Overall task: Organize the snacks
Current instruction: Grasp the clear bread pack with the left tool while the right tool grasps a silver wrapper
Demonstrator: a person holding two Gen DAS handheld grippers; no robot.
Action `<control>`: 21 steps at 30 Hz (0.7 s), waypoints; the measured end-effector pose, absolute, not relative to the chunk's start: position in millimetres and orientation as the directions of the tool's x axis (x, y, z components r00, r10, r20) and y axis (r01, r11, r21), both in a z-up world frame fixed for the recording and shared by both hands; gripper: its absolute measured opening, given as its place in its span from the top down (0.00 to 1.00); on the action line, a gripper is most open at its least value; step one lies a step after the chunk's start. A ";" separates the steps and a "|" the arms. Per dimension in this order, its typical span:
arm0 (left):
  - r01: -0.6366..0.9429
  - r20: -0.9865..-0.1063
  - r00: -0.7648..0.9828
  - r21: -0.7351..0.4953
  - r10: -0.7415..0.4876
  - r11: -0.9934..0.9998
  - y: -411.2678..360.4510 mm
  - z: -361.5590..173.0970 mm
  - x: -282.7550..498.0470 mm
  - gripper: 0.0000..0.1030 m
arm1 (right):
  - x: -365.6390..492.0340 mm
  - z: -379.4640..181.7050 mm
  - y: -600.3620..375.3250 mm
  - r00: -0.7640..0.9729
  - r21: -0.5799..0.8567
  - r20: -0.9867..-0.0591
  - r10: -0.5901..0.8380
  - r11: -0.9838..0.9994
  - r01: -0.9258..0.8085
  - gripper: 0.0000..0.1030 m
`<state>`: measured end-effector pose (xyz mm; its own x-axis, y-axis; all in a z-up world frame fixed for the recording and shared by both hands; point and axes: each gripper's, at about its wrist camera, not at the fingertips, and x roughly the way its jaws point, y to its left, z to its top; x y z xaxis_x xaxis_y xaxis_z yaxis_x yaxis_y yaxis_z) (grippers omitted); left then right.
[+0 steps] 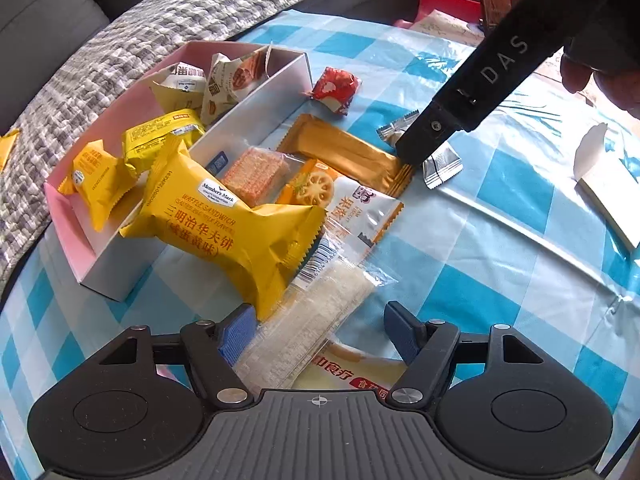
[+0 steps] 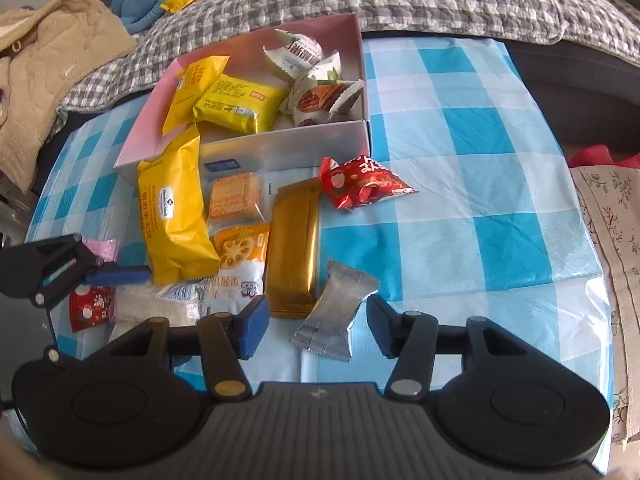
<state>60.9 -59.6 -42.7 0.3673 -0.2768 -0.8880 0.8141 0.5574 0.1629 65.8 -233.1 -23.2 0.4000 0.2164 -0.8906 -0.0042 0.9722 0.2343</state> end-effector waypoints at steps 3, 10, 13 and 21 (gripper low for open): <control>0.772 -0.885 0.379 0.141 -0.271 0.619 -55.3 -39.9 62.5 0.45 | 67.7 -28.2 -232.9 0.382 0.227 -0.900 0.208 0.974 0.006 0.50; 0.682 -0.879 0.404 0.103 -0.255 0.724 -46.4 -37.5 69.0 0.66 | 67.6 -41.8 -222.6 0.355 0.160 -0.923 0.152 0.987 -0.009 0.66; 0.678 -0.872 0.423 0.125 -0.247 0.724 -50.5 -36.9 64.5 0.72 | 64.9 -40.7 -219.7 0.376 0.123 -0.918 0.126 0.992 -0.031 0.77; 0.655 -0.861 0.426 0.082 -0.278 0.751 -52.9 -23.9 61.1 0.83 | 59.9 -22.7 -224.1 0.429 0.141 -0.891 0.145 0.989 -0.041 0.79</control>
